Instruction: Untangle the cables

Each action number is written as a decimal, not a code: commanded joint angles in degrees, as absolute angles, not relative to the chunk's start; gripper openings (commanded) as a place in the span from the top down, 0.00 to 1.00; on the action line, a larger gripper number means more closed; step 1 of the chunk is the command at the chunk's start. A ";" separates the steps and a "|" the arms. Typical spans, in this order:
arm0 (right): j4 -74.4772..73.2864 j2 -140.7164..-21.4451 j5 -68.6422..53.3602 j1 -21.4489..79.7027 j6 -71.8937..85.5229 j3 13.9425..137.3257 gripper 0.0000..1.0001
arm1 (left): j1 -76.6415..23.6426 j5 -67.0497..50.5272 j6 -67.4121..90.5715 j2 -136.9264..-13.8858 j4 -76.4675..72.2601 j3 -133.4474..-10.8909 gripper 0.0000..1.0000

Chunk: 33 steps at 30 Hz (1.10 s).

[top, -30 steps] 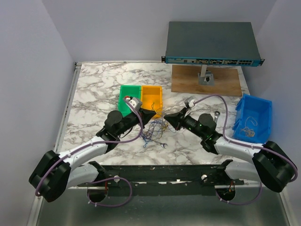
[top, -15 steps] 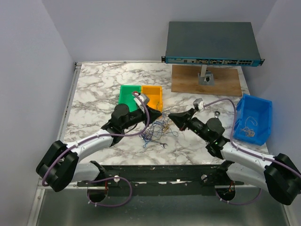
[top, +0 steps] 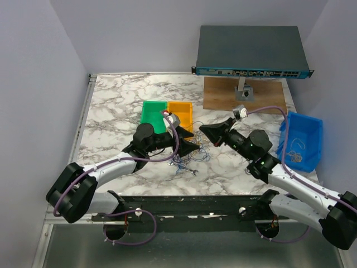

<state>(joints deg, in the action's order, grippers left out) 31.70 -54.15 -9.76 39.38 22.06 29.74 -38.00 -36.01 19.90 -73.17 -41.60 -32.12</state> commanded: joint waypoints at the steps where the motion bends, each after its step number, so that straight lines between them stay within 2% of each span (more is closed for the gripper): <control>1: 27.31 -54.65 -13.19 39.73 24.37 32.99 0.99 | -38.71 -40.18 20.65 -75.01 -44.36 -34.02 0.38; 4: 26.90 -56.79 -16.07 39.73 24.68 34.61 0.99 | -39.29 -40.44 20.74 -76.29 -43.92 -35.15 0.53; 11: 27.19 -59.55 -20.45 39.72 24.68 36.48 0.99 | -39.58 -41.41 22.24 -78.74 -44.26 -36.79 1.00; 13: 26.91 -59.60 -21.00 39.73 23.94 36.69 0.99 | -39.55 -41.48 22.67 -78.67 -45.05 -36.44 1.00; 14: 26.83 -59.44 -20.36 39.73 23.35 36.42 0.95 | -39.59 -41.51 22.81 -78.45 -45.24 -36.18 1.00; 15: 26.69 -59.01 -19.06 39.74 22.69 35.78 0.79 | -39.47 -41.25 22.85 -77.96 -45.65 -35.72 1.00; 18: 29.77 -56.87 -14.05 39.73 20.98 30.71 0.58 | -39.21 -39.02 22.21 -76.21 -46.14 -34.28 1.00; 19: 31.67 -56.09 -12.19 39.73 21.28 28.41 0.47 | -39.04 -38.41 21.99 -75.77 -46.06 -33.84 1.00; 21: 37.92 -54.93 -9.58 39.72 21.28 22.47 0.33 | -38.58 -37.81 22.10 -74.95 -46.27 -33.20 1.00; 23: 44.97 -54.77 -9.42 39.73 21.59 17.63 0.24 | -38.31 -37.55 22.24 -74.24 -46.69 -32.58 1.00; 26: 51.53 -57.29 -12.93 39.72 20.41 14.35 0.24 | -38.02 -37.33 22.30 -73.19 -47.71 -31.60 1.00; 33: 56.94 -69.08 -20.83 39.72 20.70 16.22 0.29 | -37.84 -39.79 23.89 -72.77 -50.18 -31.08 1.00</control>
